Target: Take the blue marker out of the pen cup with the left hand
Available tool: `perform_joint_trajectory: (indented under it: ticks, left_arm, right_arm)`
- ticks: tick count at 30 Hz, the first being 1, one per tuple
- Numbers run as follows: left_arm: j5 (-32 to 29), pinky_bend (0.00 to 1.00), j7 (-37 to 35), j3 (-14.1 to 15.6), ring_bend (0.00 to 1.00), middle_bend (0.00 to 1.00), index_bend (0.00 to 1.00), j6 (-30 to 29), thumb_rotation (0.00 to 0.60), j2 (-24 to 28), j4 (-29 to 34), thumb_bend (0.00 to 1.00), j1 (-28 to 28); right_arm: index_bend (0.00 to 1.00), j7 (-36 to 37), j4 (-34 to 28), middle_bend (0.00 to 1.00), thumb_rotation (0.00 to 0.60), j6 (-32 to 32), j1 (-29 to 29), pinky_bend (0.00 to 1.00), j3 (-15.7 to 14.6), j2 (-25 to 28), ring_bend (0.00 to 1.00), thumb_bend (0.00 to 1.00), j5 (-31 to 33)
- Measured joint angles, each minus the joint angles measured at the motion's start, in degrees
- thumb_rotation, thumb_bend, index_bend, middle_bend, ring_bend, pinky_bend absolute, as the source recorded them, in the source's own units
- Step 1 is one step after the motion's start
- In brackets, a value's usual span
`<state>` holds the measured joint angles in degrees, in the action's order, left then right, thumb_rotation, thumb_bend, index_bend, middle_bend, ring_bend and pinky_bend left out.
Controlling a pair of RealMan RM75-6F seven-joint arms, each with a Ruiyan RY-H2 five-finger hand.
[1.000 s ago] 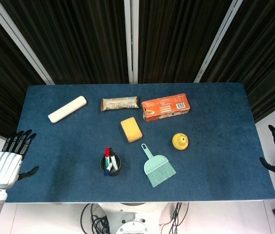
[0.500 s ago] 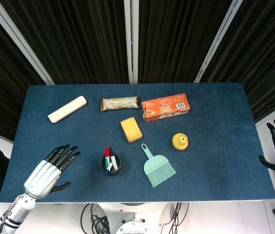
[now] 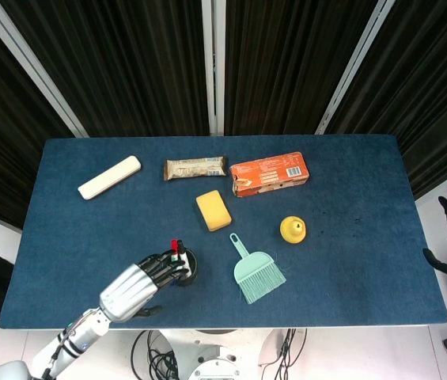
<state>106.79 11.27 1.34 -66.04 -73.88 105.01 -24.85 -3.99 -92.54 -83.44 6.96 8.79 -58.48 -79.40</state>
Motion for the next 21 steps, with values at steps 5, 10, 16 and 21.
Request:
perform_joint_trajectory:
  ticks: [5, 10, 16, 21]
  left_arm:
    - [-0.4, 0.33, -0.5, -0.5, 0.12, 0.2, 0.22, 1.2, 0.6, -3.1, -2.7, 0.16, -1.9]
    - [-0.7, 0.41, 2.2, -1.4, 0.18, 0.25, 0.25, 1.3, 0.6, -4.9, -5.2, 0.18, -2.8]
    - [-2.7, 0.53, 4.4, -1.6, 0.26, 0.29, 0.29, 1.6, 0.6, -6.5, -7.5, 0.2, -3.3]
    - [-3.5, 0.6, 3.8, -1.4, 0.33, 0.33, 0.32, 1.7, 0.6, -7.5, -9.5, 0.23, -3.9]
  right_arm:
    - [0.0, 0.1, 0.4, 0.0, 0.6, 0.6, 0.0, 0.0, -0.1, -0.3, 0.0, 0.14, 0.7]
    - [0.0, -0.1, 0.6, 0.0, 0.6, 1.0, 0.2, 0.0, -0.2, -0.5, 0.0, 0.14, 0.9]
    - [0.0, 0.1, 0.7, 0.0, 0.6, 1.7, 0.3, 0.0, -0.2, -0.5, 0.0, 0.14, 1.5]
    - [0.0, 1.0, 0.6, 0.0, 0.6, 2.8, 0.5, 0.0, -0.5, -0.2, 0.0, 0.15, 1.7]
